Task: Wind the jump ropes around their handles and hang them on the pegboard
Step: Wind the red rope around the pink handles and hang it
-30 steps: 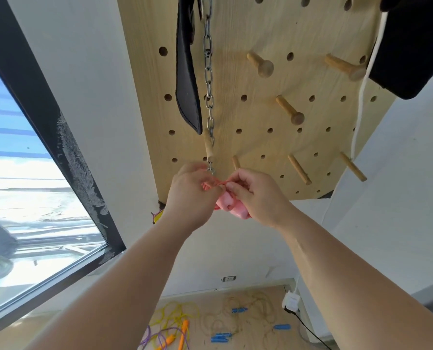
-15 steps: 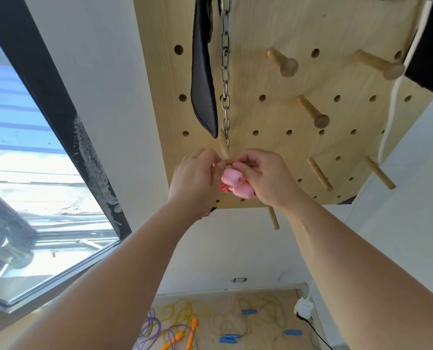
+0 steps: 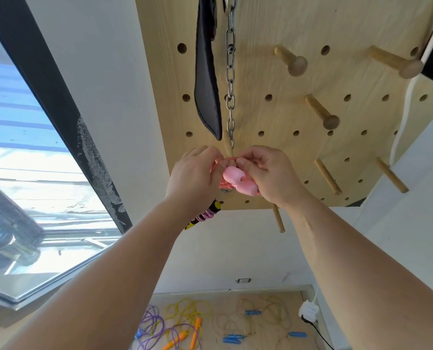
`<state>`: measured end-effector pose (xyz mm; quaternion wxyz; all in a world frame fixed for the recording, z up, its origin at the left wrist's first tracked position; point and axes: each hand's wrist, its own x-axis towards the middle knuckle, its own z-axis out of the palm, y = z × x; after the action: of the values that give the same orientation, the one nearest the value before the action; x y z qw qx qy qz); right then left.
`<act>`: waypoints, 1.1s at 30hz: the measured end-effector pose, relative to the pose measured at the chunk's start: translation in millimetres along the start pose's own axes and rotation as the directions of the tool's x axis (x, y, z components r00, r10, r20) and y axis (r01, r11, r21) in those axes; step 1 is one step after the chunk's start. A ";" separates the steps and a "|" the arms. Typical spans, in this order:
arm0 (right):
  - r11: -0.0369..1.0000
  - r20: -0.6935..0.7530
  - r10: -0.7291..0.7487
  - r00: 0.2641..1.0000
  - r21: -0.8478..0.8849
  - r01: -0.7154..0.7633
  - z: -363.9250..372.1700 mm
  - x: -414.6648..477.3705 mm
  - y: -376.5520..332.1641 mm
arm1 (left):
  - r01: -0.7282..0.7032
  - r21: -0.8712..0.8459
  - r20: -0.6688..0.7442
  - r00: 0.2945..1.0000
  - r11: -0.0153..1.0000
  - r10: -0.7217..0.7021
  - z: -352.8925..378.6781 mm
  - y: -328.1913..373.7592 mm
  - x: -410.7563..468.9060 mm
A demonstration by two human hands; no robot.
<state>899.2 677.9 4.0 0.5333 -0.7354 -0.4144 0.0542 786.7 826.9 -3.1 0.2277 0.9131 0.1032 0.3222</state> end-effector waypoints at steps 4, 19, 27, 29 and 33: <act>0.998 0.045 0.029 0.999 0.047 -0.031 -4.1 5.4 2.0 | -0.001 -0.005 -0.024 1.000 1.000 0.001 -0.8 2.6 -0.7; 0.998 0.218 0.055 0.974 -0.040 -0.047 -19.5 26.5 -0.9 | -0.005 -0.079 0.057 0.998 0.997 0.009 5.6 -4.3 -1.8; 0.975 0.066 -0.129 0.989 -0.174 0.139 -2.1 13.1 18.0 | -0.098 -0.030 0.122 0.987 0.995 0.101 7.0 -17.3 -0.8; 0.974 0.054 -0.140 0.989 -0.174 0.148 -0.8 12.8 20.6 | -0.135 0.003 0.109 0.985 0.991 0.134 10.1 -21.0 0.8; 0.986 0.067 -0.115 0.991 -0.111 0.122 1.8 15.8 24.4 | -0.157 0.085 0.024 0.988 0.984 0.156 18.8 -26.2 2.4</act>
<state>922.0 687.6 -11.3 0.4798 -0.7370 -0.4757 0.0204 799.4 844.0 -27.3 0.1629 0.9301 0.0430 0.3264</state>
